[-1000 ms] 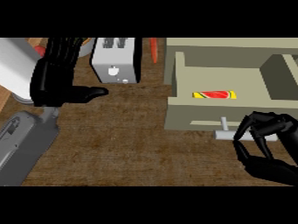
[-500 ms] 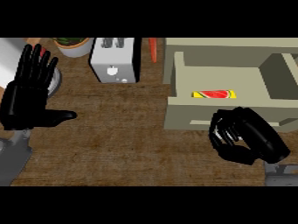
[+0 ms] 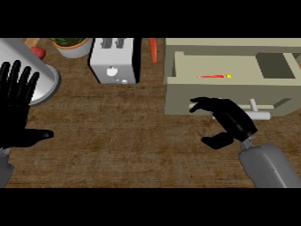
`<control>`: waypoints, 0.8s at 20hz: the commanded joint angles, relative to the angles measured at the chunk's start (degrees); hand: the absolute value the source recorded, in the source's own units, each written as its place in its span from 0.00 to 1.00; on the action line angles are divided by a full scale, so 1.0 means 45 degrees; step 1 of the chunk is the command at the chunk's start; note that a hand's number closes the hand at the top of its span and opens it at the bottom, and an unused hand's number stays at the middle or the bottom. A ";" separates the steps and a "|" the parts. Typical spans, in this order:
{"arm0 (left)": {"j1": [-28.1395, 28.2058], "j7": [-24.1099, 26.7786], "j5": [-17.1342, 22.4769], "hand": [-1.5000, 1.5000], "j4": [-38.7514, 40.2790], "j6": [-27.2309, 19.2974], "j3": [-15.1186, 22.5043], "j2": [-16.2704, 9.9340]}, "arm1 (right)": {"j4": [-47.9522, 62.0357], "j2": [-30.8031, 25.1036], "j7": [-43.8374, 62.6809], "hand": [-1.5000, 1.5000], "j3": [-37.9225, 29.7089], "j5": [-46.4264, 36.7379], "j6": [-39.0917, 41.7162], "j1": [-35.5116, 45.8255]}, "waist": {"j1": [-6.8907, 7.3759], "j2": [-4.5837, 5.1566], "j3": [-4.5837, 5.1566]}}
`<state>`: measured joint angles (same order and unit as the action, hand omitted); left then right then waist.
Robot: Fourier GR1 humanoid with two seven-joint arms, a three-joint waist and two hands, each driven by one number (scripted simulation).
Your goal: Pick up the cup, place it into the drawer and close the drawer
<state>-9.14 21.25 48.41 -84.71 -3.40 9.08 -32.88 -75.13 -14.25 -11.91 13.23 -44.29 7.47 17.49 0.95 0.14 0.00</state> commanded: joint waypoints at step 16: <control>0.0634 -0.0293 -0.0606 0.00 0.0205 0.1828 -0.1230 0.0887 | 1.2138 0.0065 -0.3972 0.00 -0.3152 -0.0178 -0.1492 0.7128 | 0.0400 0.0183 -0.0026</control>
<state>-6.04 20.38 46.27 -82.77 5.18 2.94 -30.47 -30.43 -12.60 -27.69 2.06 -45.53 0.98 42.90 1.83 0.30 0.09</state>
